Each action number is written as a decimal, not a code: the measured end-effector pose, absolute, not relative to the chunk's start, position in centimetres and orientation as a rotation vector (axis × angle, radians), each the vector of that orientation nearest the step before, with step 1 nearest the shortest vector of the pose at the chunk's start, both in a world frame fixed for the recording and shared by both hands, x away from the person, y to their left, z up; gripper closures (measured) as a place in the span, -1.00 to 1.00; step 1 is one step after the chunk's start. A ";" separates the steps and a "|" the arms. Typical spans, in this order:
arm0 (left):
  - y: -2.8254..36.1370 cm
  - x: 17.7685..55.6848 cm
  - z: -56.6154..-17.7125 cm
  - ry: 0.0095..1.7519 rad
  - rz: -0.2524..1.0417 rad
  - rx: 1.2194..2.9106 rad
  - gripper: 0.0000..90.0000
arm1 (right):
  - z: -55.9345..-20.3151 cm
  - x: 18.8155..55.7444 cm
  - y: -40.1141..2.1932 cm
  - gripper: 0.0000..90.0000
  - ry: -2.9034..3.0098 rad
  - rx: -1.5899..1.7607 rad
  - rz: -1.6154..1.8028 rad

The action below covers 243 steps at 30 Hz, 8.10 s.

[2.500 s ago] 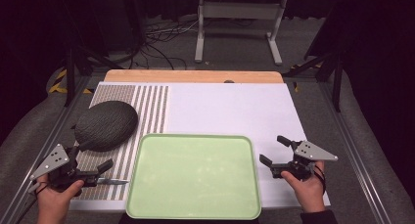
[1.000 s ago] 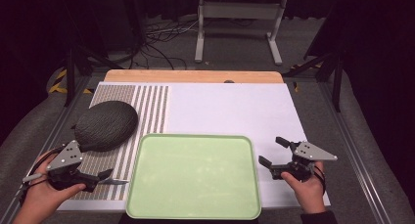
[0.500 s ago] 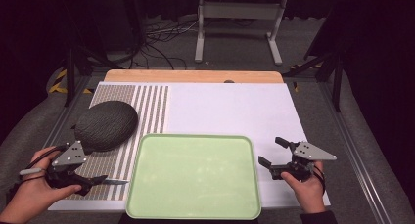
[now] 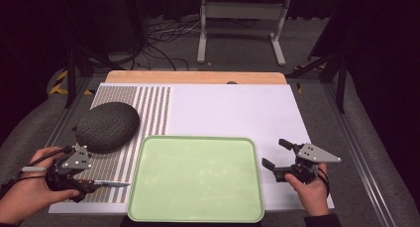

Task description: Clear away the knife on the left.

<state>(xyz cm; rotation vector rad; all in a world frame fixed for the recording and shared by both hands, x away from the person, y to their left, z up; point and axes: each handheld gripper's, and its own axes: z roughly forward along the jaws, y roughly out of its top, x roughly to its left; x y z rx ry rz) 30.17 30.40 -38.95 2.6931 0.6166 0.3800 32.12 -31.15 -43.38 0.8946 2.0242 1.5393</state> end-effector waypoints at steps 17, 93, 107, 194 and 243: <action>29.7 30.5 -38.9 0.481 0.298 2.859 -0.60 | -43.4 32.1 -31.2 -0.91 2.020 0.897 1.551; 28.7 33.5 -39.2 0.880 -0.090 3.022 0.73 | -43.7 32.1 -31.3 -0.92 2.066 0.871 1.532; 27.9 33.4 -37.1 1.186 -0.183 2.781 0.73 | -43.7 32.1 -31.3 -0.92 2.063 0.874 1.533; 15.8 34.4 -42.9 1.182 -0.449 2.516 0.72 | -43.7 32.2 -31.8 -0.92 2.075 0.870 1.535; 14.5 33.4 -41.6 0.737 -0.041 2.540 -0.49 | -43.8 32.2 -31.6 -0.92 2.096 0.853 1.541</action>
